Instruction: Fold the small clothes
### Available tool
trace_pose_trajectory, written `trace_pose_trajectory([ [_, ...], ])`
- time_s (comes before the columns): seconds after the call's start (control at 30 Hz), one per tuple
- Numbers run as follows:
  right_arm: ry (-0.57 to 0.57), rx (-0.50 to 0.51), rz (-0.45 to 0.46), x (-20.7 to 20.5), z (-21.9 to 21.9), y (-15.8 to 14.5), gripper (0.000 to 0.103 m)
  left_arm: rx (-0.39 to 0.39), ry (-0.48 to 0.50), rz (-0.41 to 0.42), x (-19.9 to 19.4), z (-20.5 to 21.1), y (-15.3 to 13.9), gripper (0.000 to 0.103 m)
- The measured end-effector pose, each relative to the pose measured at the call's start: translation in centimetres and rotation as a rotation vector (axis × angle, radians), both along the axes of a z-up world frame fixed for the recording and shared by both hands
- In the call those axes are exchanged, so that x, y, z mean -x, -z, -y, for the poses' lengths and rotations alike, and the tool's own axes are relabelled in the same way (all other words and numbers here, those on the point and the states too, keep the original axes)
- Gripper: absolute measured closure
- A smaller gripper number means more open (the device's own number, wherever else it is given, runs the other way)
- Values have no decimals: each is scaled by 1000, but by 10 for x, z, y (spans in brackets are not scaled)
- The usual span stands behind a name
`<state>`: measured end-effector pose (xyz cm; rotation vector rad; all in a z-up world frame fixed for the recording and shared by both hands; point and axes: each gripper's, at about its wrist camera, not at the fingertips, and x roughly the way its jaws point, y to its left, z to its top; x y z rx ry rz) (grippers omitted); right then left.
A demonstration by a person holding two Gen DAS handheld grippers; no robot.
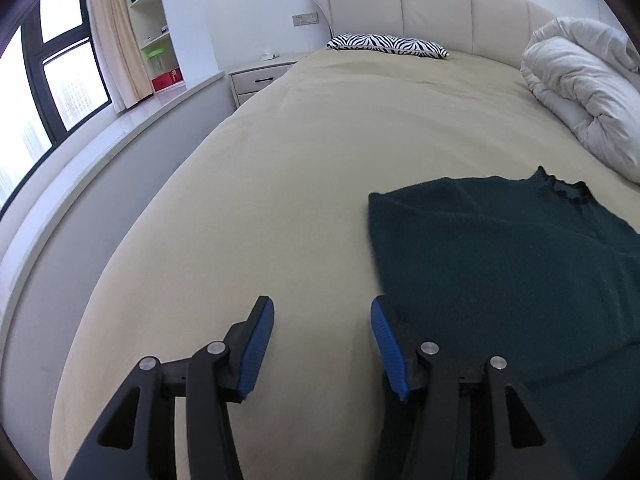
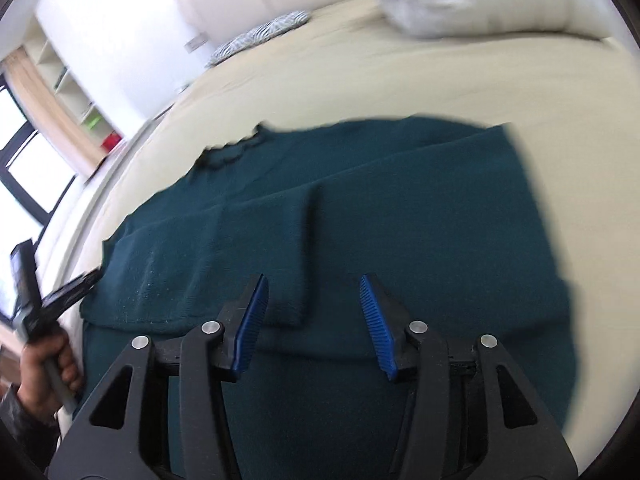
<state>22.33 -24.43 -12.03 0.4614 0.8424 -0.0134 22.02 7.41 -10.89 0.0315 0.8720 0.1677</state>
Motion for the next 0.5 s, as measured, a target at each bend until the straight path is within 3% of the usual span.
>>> trace_pose_trajectory([
  [0.07,22,-14,31,27,10,-12,57,77,17,-9,40,-13,-5,48],
  [0.13,41,-30,55,62,19,-22,56,126,32,-29,81,-24,-7,38],
  [0.23,62,-77,70,118,33,-30,53,263,60,-75,147,-40,-6,31],
  [0.4,68,-161,68,208,44,-23,42,469,86,-176,222,-54,10,31],
  [0.5,76,-212,26,249,49,-12,42,520,108,-191,248,-55,17,31],
])
